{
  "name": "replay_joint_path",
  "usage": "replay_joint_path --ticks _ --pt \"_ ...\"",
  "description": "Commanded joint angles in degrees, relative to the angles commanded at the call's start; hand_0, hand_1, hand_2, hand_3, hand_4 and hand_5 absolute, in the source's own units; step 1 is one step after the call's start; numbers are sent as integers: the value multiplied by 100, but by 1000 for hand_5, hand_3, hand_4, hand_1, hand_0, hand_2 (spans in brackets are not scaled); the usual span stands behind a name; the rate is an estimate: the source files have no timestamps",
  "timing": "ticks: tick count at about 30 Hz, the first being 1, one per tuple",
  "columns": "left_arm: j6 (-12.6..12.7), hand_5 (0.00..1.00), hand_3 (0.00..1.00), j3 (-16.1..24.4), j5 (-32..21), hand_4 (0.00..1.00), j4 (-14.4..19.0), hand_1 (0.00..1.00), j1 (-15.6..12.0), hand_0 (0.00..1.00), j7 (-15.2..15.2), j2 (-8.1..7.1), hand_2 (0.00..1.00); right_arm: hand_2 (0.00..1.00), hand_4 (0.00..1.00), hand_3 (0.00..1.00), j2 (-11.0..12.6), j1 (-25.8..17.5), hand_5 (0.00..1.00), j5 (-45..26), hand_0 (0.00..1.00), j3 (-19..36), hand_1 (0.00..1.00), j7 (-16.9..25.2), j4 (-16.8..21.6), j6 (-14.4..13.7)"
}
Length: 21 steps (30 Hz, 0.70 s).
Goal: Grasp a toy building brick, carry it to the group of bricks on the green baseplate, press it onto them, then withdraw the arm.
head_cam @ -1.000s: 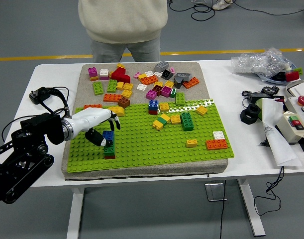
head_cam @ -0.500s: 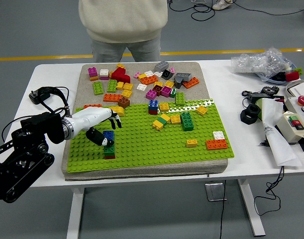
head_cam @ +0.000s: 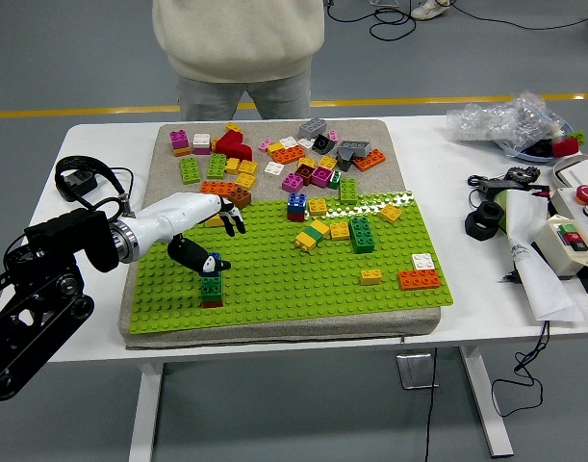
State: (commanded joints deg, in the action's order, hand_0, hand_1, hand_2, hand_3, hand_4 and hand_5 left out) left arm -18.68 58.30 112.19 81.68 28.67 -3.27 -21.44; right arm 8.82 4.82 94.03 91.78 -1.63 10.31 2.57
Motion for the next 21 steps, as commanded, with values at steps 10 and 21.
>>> replay_joint_path --ticks 10,21 --pt "59 431 647 317 260 998 169 994 -431 998 -77 -200 814 737 998 760 3 -24 765 0 770 -10 688 -1 0 2" --pt "28 509 617 247 522 998 -9 998 -560 998 -81 -175 912 737 998 760 -10 -25 765 12 770 -25 686 -3 0 6"
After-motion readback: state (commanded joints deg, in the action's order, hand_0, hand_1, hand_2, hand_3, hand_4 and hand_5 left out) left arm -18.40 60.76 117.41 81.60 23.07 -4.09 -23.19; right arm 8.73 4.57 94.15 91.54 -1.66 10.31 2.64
